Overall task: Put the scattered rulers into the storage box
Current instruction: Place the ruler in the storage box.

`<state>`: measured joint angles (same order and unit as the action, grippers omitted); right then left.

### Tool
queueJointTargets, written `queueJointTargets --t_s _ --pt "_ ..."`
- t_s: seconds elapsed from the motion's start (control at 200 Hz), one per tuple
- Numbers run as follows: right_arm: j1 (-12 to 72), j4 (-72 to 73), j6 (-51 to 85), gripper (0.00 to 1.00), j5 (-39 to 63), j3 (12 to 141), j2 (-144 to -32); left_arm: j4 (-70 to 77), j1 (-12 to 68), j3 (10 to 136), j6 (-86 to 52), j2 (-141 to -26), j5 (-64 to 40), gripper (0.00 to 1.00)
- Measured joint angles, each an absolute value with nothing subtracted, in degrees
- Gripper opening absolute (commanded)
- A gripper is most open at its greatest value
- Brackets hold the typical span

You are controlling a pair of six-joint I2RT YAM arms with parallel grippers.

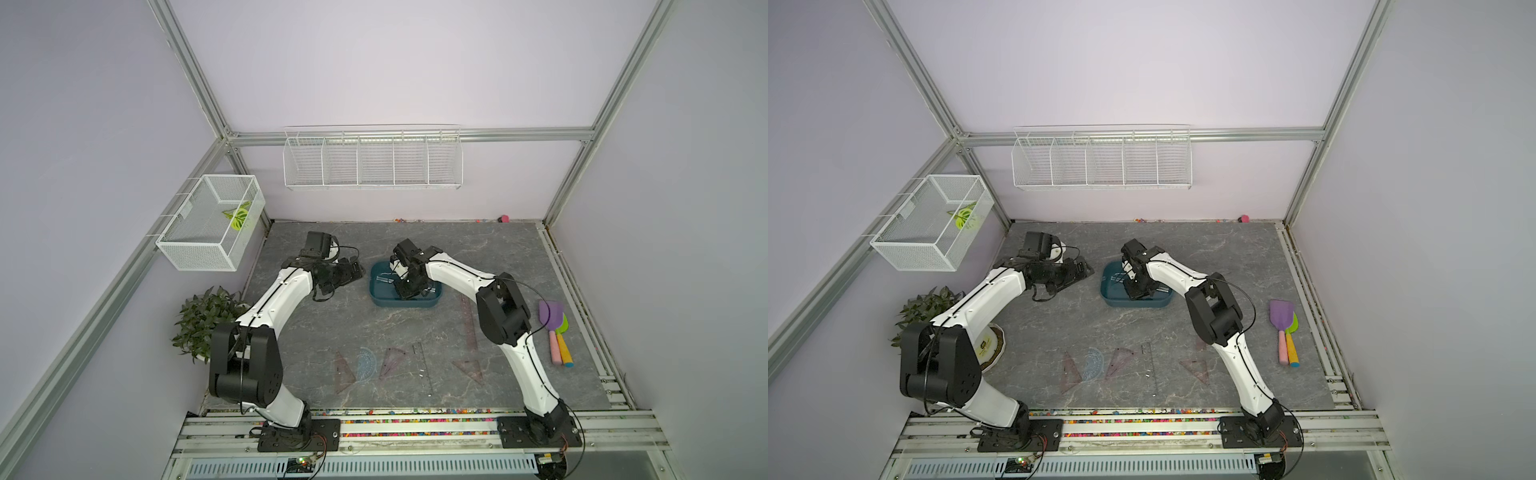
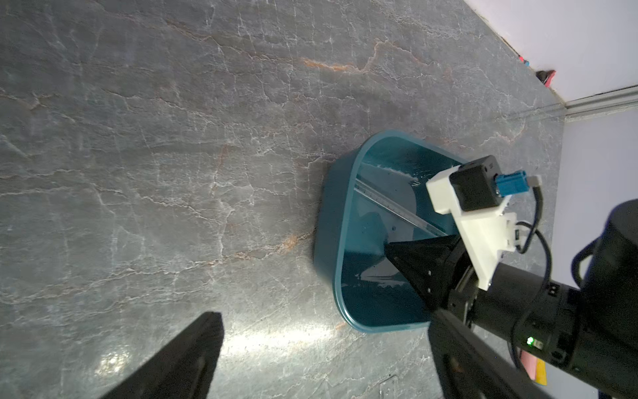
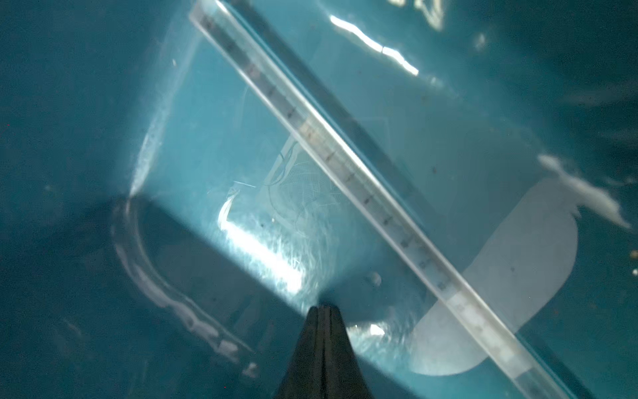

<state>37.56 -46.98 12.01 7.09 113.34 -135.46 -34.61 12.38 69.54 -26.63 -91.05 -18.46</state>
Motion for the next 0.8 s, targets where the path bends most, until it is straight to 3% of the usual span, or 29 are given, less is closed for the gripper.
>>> queueJointTargets --t_s 0.8 --pt "34.3 -47.0 11.3 0.08 5.5 122.3 -141.0 -34.6 12.4 69.5 -26.7 -92.8 -18.5 0.99"
